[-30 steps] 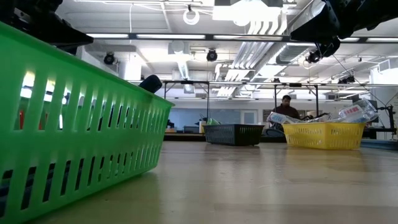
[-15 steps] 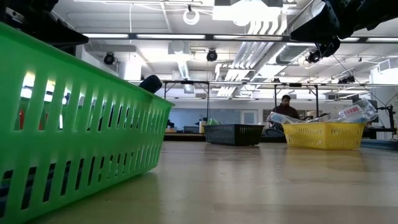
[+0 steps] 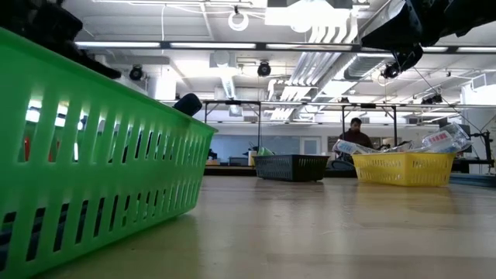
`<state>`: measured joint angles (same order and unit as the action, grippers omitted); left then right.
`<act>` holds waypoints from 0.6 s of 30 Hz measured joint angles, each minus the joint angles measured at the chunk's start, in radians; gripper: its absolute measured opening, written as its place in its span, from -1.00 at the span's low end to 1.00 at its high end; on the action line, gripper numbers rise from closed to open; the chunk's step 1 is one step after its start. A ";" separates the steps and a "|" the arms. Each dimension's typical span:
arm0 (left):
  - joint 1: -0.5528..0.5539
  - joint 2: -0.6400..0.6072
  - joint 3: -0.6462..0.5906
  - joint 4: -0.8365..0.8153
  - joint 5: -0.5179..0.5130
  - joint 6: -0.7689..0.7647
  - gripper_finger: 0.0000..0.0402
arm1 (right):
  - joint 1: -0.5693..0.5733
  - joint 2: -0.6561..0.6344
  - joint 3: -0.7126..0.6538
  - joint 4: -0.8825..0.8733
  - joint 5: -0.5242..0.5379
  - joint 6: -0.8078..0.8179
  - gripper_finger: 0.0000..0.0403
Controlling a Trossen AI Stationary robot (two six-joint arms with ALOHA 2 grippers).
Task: Pick & Place Travel size toiletries
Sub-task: Return to Home Position
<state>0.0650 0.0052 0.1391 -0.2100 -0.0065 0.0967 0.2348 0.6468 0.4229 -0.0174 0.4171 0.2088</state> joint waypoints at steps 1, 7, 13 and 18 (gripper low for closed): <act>0.000 0.000 -0.021 0.021 0.000 -0.004 -0.94 | -0.001 -0.001 0.000 0.008 -0.001 0.007 -0.98; 0.000 0.000 -0.059 0.071 0.001 -0.023 -0.94 | -0.001 -0.088 0.000 0.015 -0.039 0.029 -0.98; 0.000 0.001 -0.060 0.063 0.001 -0.026 -0.94 | -0.001 -0.222 0.000 0.015 -0.095 -0.025 -0.98; 0.000 0.006 -0.060 0.060 0.001 -0.025 -0.94 | -0.002 -0.319 0.000 0.007 -0.103 -0.060 -0.98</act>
<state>0.0650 0.0116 0.0788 -0.1502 -0.0059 0.0719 0.2329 0.3276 0.4225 -0.0101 0.3141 0.1490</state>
